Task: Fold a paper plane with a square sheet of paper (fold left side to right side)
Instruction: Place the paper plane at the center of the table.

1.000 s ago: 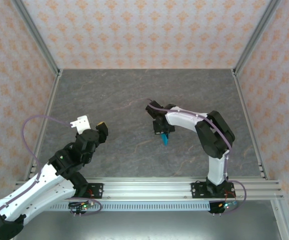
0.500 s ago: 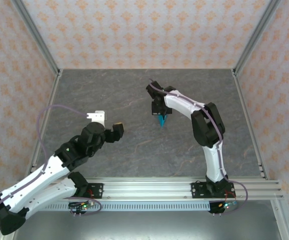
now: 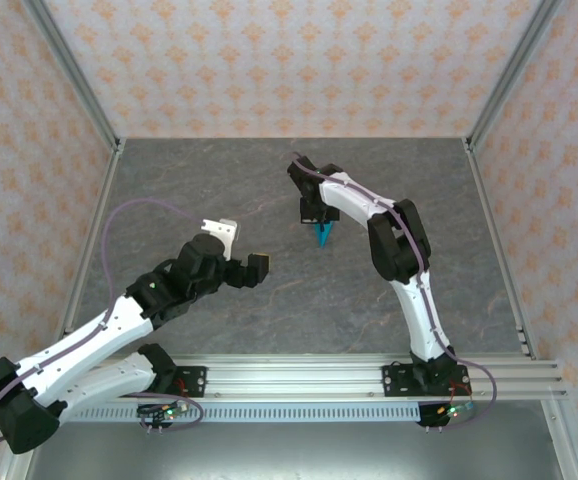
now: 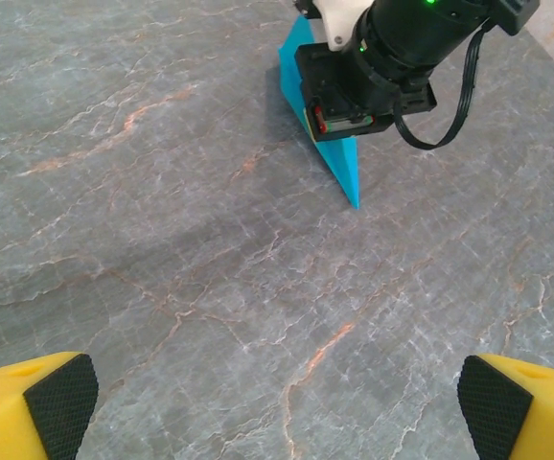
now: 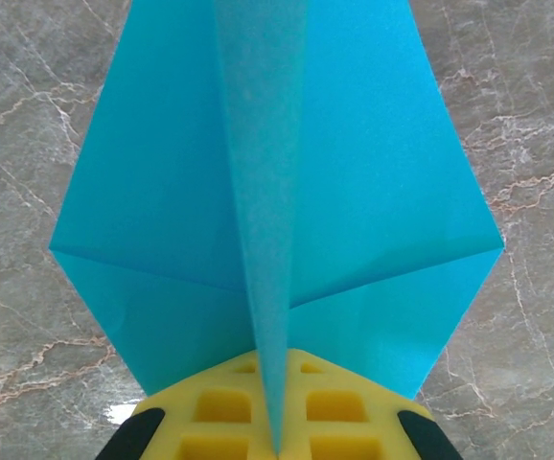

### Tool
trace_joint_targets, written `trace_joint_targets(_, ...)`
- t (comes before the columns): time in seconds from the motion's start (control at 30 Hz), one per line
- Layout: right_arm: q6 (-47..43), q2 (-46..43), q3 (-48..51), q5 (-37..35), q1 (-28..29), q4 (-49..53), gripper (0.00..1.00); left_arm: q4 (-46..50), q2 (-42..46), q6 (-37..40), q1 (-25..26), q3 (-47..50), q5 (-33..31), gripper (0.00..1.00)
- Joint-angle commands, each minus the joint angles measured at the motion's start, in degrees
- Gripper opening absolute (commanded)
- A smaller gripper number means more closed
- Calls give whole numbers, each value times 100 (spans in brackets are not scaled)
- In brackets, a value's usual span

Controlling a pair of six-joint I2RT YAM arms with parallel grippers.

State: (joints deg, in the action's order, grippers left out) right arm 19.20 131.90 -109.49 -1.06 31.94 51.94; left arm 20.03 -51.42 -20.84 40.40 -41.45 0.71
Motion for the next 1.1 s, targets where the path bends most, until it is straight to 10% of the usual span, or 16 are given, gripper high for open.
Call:
trace_joint_targets(0.0,-90,135,-123,-79,-29,237,5,-114,5,143,0,-187,114,100)
trace_joint_targets(1.07,-355,-305,-53,80,-28,500,28,24,62,5,-2,-348,-599,99)
